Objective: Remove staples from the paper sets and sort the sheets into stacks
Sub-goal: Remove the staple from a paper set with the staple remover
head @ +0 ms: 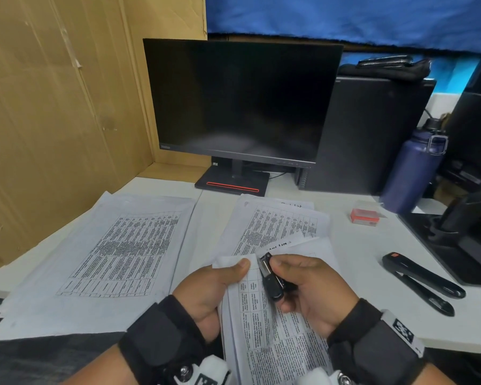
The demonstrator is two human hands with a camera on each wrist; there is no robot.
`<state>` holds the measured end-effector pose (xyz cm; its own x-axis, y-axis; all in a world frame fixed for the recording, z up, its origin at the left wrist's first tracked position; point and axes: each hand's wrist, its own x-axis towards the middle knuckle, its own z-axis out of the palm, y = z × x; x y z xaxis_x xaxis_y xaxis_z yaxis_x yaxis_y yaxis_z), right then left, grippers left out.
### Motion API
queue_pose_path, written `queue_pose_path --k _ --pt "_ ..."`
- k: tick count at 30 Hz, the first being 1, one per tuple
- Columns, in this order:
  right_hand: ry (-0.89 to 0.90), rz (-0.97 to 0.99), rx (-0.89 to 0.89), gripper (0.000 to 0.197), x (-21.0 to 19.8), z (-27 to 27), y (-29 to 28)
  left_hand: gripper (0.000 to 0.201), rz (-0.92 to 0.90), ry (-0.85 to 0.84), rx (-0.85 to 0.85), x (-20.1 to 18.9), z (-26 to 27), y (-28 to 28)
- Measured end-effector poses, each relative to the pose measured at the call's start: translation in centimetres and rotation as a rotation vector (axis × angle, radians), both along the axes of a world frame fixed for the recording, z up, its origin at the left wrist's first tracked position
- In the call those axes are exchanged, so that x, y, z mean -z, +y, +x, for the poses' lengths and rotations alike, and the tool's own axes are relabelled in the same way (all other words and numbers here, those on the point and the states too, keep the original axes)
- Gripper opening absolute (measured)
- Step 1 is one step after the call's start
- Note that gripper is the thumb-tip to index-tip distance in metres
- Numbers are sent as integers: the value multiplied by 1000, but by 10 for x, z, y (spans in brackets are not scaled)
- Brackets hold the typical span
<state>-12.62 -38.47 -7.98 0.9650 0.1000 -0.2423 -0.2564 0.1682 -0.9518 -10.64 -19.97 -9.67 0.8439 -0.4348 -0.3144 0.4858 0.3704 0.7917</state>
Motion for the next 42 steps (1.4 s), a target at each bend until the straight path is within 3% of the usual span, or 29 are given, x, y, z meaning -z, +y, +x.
queue_pose_path --k 3,11,16,19,22,25,30,33,35,37,39,42 --pt "17 -10 10 20 2 0 0 54 -28 34 -14 5 1 -1" --pt "-46 -79 40 16 3 1 0 51 -2 28 -47 9 4 -1" --pt "-269 -389 55 9 -10 1 -9 45 126 56 -117 7 11 6" --pt "-392 -596 233 13 -21 12 -39 41 196 77 -167 1 18 15" --pt "-312 -973 412 8 -25 22 -91 40 185 100 -182 -8 23 22" --pt "-59 -1324 312 10 -16 25 -129 38 159 96 -184 -20 23 25" --pt "14 -1514 170 14 -10 26 -135 41 120 69 -161 -34 16 24" --pt "10 -1638 191 36 -16 25 -132 45 114 3 -178 -39 11 22" --pt "-145 -1658 288 34 -31 19 -121 44 105 -38 -189 -44 7 20" --pt "-480 -1556 378 10 -47 7 -102 45 94 -70 -194 -48 4 18" --pt "-732 -1364 314 10 -62 -9 -72 45 93 -98 -179 -52 0 14" --pt "-848 -1150 115 8 -68 -30 -24 43 101 -140 -129 -58 -10 7"
